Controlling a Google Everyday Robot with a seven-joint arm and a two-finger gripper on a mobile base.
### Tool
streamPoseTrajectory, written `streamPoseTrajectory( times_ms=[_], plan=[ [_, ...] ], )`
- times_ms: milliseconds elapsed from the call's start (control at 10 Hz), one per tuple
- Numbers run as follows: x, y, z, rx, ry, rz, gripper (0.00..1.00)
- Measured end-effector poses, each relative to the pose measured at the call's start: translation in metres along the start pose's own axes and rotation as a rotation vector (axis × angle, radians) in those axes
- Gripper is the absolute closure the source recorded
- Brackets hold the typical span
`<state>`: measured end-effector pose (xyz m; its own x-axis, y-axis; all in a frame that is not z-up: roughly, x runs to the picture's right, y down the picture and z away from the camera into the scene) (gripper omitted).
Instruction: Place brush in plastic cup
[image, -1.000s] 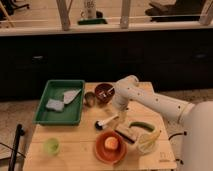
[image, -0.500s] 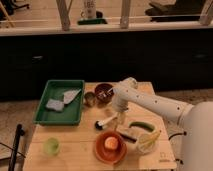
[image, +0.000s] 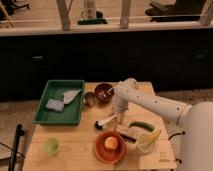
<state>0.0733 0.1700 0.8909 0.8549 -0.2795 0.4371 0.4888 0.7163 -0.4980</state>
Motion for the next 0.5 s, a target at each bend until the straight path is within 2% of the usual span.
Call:
streamPoseTrajectory(
  times_ms=[200,300,500],
  plan=[
    [0.0005,0.0005,0.0004,-0.001,0.001,-0.001,0.96],
    [0.0005,-0.0001,0.0006,-0.001,0.004,-0.004,1.00],
    [-0.0026,-0.0065,-0.0087,-0.008,0.009,-0.015,1.00]
  ],
)
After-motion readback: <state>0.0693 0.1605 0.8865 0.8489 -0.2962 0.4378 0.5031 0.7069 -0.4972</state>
